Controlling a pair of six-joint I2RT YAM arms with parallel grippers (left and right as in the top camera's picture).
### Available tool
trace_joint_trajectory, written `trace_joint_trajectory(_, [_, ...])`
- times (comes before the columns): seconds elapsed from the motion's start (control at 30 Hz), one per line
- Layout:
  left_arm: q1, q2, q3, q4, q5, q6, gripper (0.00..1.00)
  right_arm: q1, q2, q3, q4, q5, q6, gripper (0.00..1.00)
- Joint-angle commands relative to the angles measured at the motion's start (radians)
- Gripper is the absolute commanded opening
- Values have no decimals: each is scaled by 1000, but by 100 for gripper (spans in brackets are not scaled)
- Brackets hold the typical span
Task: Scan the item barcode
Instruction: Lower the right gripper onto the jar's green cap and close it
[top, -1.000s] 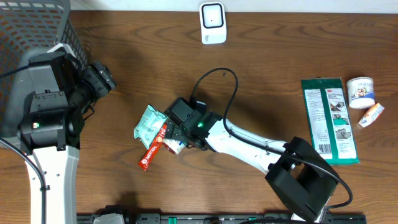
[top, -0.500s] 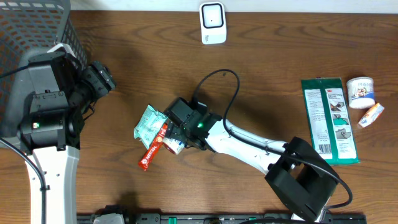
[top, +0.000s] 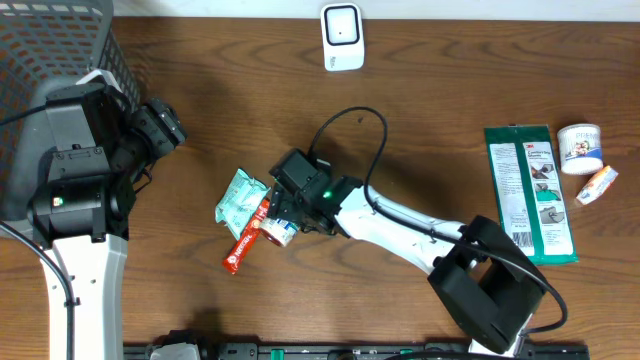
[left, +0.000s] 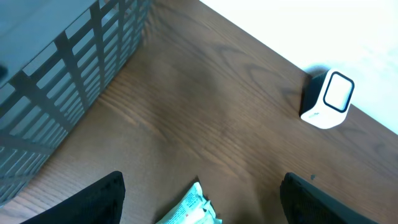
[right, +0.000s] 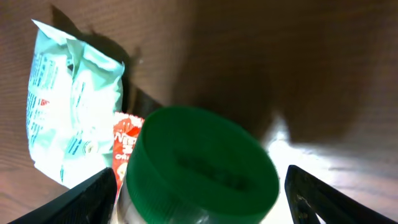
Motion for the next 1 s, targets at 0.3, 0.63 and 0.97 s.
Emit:
trace_joint_trajectory(0.3, [4,2,2,1,-13,-2,81,-1,55,-7,12,10,-166,63])
trace_joint_trajectory(0.63, [4,2,2,1,-13,-2,82,-45,-61,-7,-55,41,-512,63])
trace_joint_trajectory(0.97, [4,2,2,1,-13,-2,81,-13,-66,-8,-121,173,-641,66])
